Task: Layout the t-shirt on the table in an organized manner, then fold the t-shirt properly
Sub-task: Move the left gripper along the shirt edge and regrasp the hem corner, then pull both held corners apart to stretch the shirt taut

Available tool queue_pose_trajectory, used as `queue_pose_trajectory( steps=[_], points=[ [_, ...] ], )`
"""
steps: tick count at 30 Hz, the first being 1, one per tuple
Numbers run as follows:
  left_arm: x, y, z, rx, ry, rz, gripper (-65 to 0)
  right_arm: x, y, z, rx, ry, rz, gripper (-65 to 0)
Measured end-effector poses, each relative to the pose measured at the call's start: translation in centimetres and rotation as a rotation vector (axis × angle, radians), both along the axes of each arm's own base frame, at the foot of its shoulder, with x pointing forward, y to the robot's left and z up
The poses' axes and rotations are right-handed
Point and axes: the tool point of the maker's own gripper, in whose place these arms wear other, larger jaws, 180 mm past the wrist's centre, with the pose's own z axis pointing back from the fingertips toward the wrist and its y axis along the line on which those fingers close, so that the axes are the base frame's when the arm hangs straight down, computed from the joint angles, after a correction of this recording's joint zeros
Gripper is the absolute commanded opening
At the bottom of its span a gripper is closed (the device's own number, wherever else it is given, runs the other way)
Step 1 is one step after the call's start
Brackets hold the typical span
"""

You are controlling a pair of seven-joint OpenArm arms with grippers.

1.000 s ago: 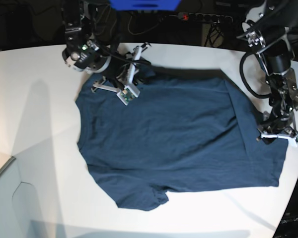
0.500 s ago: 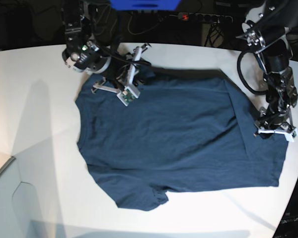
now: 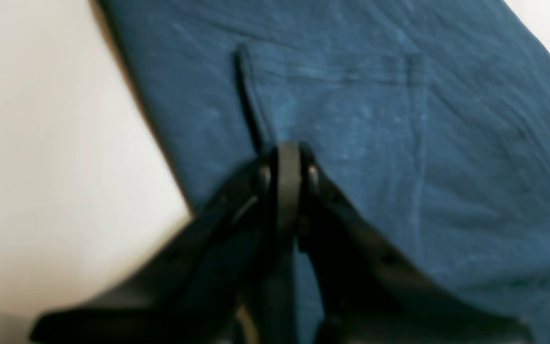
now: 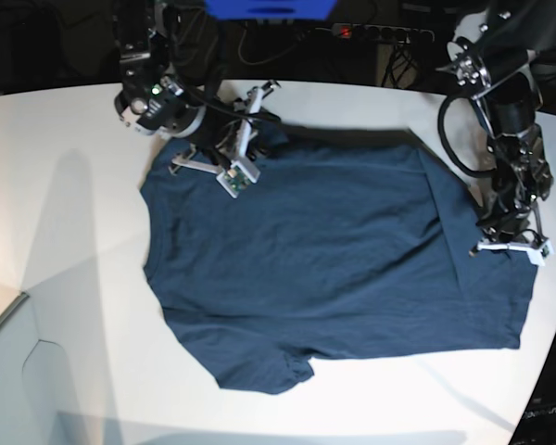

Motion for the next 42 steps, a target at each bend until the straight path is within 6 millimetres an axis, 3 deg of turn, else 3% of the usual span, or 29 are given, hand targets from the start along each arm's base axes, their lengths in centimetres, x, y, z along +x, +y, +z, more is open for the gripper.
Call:
queue_pose_trajectory(
  steps=[2,5,9,12,16,20,25,28,37,42],
  points=[
    [0.3,-0.3,0.7,0.005,-0.014,-0.01,-64.7,0.0,-0.1,0.0,-0.003,0.0,0.001,-65.0],
    [0.7,0.7,3.8,0.015,-0.105,0.012,-64.7,0.0,-0.1,0.0,-0.003,0.001,0.001,-65.0],
    [-0.7,1.1,6.6,-0.004,-0.156,0.005,-64.7,-0.1,-0.2,-0.1,-0.006,0.0,0.004,-65.0],
    [-3.1,1.6,8.5,-0.012,-0.198,0.011,-64.7,-0.2,-0.4,-0.1,-0.01,-0.001,0.005,-65.0],
    [-8.3,5.4,10.9,0.018,-0.236,0.134,-64.7,-0.3,-0.5,-0.1,-0.012,0.0,0.006,-65.0],
    [-13.6,6.8,10.6,0.04,-0.2,0.216,-64.7,-1.1,-0.3,-0.3,-0.002,0.013,0.003,-65.0],
    [-16.9,7.7,10.6,0.065,-0.181,0.274,-64.7,-1.2,-0.4,0.7,-0.003,-0.015,0.003,-65.0],
    [-17.7,7.2,9.8,0.052,-0.166,0.28,-64.7,-1.9,-0.3,1.1,0.008,-0.019,0.002,-65.0],
    [-18.6,6.1,8.0,0.015,-0.129,0.289,-64.7,-6.2,-0.4,-0.3,-0.003,0.07,0.018,-65.0],
    [-18.9,6.4,7.3,0.007,-0.112,0.296,-64.7,-7.0,-0.7,-0.7,-0.01,0.088,0.021,-65.0]
  ],
)
